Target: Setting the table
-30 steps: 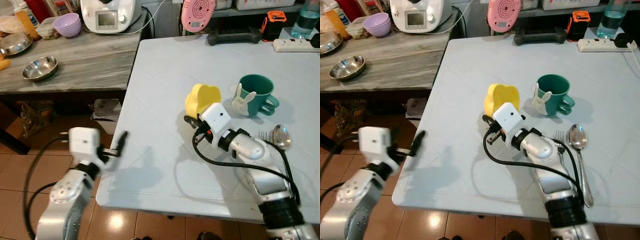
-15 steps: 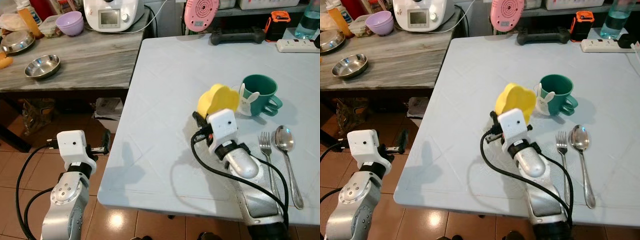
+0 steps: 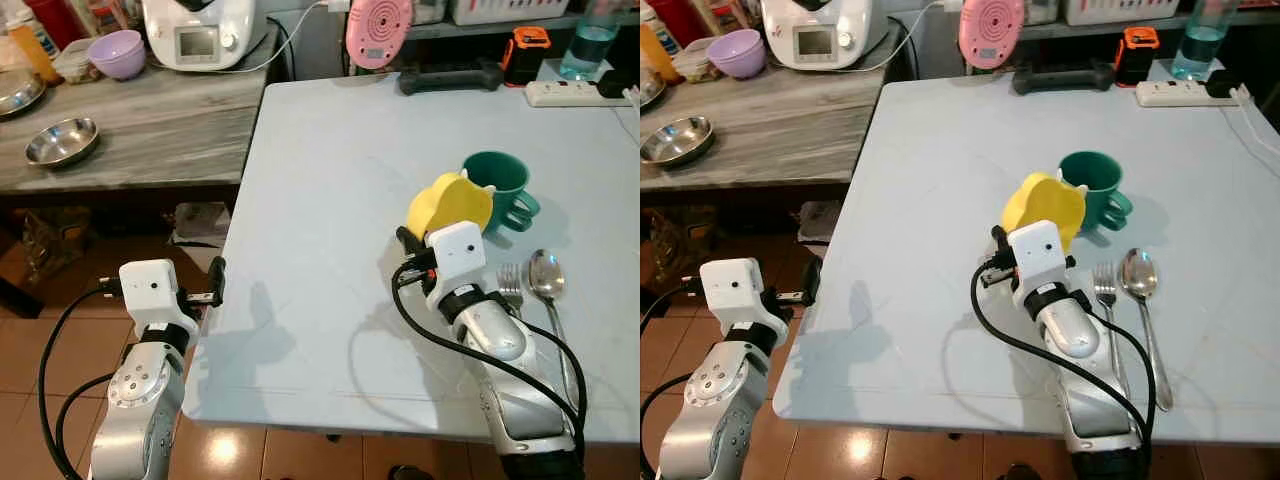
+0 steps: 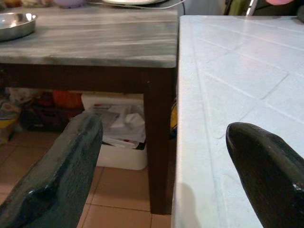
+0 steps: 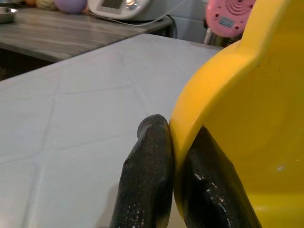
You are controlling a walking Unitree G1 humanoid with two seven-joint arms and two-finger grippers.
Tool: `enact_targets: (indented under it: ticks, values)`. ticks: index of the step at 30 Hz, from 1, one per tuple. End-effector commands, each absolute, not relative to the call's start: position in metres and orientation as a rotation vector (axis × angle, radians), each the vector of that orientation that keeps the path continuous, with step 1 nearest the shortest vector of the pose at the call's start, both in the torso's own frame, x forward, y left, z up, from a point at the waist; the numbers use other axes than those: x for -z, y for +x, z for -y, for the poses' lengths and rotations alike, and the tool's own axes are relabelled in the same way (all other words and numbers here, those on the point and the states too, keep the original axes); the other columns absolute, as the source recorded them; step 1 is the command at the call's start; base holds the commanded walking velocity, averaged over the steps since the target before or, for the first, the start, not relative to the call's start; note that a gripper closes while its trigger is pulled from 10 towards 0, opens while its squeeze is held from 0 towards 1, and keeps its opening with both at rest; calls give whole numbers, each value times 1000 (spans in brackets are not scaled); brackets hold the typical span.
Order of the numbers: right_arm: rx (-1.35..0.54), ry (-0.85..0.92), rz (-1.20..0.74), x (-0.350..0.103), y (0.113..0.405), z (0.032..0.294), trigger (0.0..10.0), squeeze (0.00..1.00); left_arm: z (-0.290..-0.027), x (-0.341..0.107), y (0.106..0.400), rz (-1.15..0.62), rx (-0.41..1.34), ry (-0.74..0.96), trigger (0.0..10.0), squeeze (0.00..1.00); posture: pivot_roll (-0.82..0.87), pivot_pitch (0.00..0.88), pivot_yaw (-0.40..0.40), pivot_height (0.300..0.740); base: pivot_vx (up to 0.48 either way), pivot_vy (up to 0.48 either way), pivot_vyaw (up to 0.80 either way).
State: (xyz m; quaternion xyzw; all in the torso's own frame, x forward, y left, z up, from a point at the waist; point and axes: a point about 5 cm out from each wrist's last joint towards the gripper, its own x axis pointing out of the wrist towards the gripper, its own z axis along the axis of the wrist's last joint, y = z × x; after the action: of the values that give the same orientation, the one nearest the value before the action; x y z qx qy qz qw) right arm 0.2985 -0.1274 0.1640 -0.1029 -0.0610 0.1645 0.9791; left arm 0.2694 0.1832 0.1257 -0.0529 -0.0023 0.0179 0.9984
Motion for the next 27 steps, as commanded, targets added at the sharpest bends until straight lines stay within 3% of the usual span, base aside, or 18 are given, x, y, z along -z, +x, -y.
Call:
enact_targets:
  ticks: [1,27]
  values:
    - [-349,-195,129,-166,299,121,10000,0,-188,-121,268,-22,-63,-112,10000,0,-246,126,129,740,0,0,0]
    - [-331,-148,112,-163,303,121,10000,0,-186,-121,269,-49,-37,-110,10000,0,-238,134,135,740,-19,0,0]
